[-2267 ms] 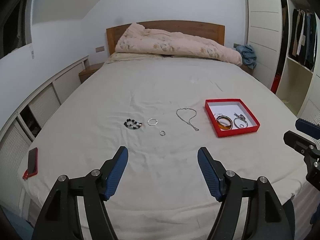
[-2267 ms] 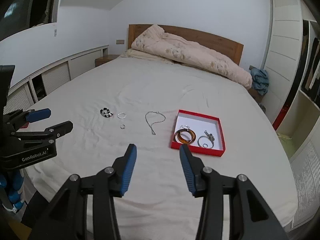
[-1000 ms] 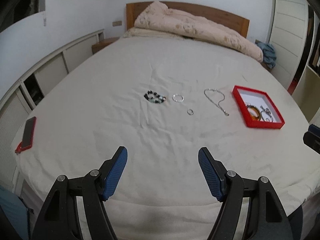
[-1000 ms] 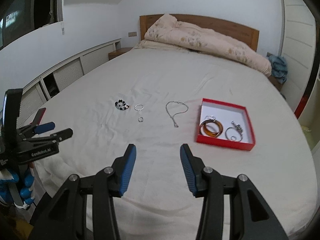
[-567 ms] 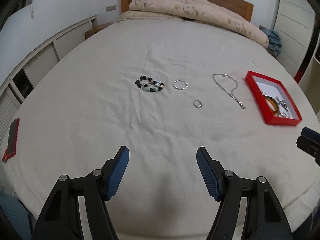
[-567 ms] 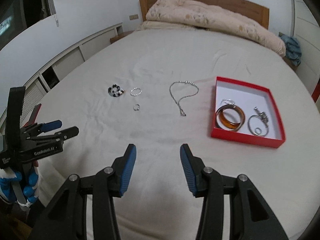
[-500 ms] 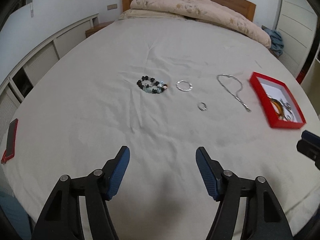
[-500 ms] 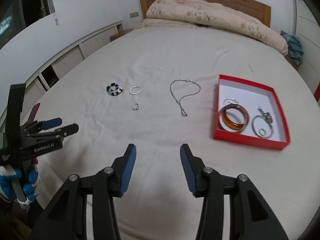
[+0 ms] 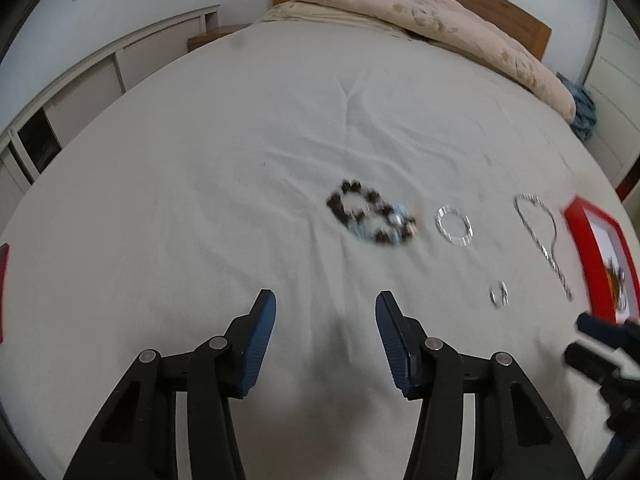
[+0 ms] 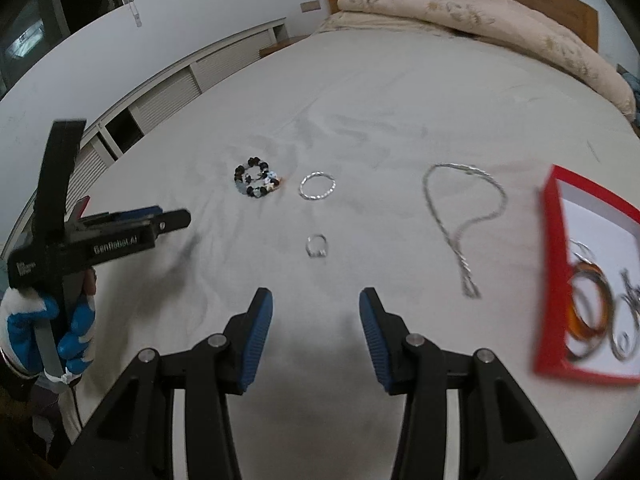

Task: Organize jewelry
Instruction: 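Withdraw both grippers toward the beaded bracelet and small silver ring, then grasp the beaded bracelet with the left gripper while the right gripper grasps the small silver ring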

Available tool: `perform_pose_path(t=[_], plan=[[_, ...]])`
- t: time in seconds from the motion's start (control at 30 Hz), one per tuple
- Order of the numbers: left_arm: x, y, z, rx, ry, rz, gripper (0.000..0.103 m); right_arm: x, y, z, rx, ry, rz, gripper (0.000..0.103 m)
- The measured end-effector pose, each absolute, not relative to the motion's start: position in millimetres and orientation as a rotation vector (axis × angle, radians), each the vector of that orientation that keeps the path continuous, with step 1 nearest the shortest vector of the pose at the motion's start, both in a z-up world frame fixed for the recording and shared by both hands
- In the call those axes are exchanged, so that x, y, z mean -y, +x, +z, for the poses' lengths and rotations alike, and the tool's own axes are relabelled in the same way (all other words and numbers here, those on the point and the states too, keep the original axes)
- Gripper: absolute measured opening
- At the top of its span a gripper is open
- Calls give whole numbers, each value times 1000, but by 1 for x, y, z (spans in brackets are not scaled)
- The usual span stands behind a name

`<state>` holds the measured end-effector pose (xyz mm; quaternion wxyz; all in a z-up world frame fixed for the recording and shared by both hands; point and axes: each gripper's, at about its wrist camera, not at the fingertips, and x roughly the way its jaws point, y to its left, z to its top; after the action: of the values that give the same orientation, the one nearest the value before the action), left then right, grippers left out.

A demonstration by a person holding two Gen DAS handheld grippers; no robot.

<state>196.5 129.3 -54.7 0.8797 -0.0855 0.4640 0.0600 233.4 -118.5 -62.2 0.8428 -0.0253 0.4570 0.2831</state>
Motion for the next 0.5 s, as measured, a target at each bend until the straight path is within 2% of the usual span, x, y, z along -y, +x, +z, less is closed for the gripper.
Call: perform_pose_path(t=[0.27, 0.5], plan=[[-145, 248, -69, -961, -230, 114, 47, 93, 267, -87, -977, -47, 619, 43], [-137, 272, -88, -1001, -164, 87, 43, 84, 274, -106, -990, -69, 633, 40]])
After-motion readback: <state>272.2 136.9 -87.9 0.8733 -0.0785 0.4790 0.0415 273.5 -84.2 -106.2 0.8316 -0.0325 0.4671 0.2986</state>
